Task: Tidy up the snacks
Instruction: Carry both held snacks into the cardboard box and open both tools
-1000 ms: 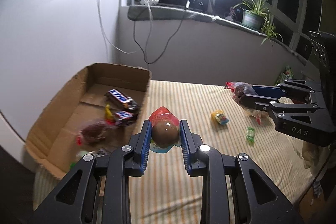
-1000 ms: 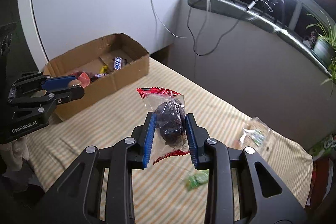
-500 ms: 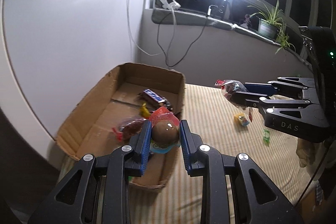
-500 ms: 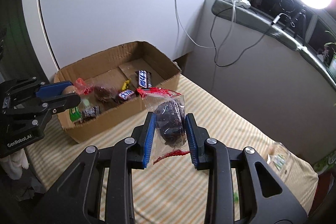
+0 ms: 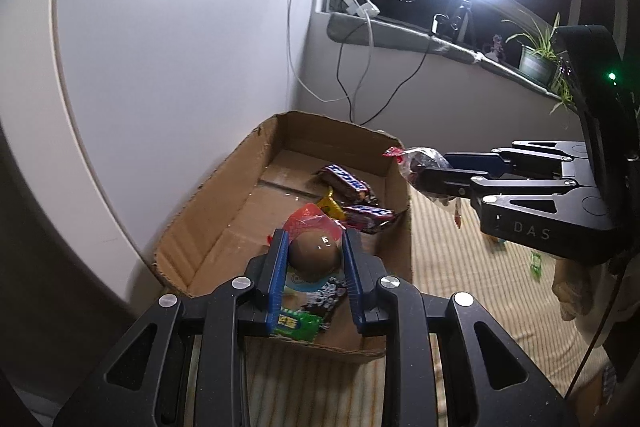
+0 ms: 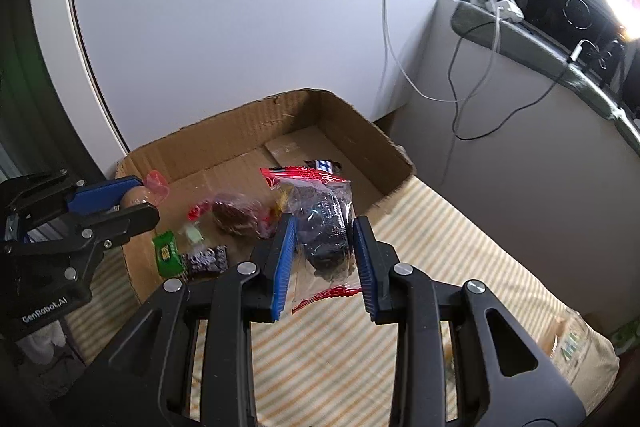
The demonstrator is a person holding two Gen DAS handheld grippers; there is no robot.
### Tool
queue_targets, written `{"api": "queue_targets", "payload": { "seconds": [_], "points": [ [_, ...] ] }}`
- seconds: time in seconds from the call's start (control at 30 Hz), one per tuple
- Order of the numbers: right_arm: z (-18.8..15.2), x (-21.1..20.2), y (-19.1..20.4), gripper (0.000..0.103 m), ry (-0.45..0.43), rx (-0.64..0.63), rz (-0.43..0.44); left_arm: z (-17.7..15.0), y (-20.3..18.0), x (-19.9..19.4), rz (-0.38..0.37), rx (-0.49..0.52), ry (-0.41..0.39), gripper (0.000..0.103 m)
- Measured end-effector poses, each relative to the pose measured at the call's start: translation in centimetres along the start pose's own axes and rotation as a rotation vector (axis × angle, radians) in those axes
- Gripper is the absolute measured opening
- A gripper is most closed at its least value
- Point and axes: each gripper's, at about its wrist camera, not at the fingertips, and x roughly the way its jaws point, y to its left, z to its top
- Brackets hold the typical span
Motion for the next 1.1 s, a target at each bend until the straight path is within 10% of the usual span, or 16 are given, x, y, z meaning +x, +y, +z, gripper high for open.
{"api": "queue_targets", "payload": {
  "seconds": [0.9,1.0,1.1],
  "points": [
    [1.7,4.3,1.9,0.032,0.044,-0.016,0.043,-0.1,1.1,1.0,0.013,-0.007,0.022,0.028],
    [1.7,4.2,2.1,0.042,0.041,-0.021,0.040,-0.1,1.1,0.9,0.017,-0.005,0.019,0.029],
    [1.7,3.8,2.1,0.067,0.019,-0.021,0.025,-0.1,1.1,0.7,0.025,-0.007,0.013,0.051]
  ]
}}
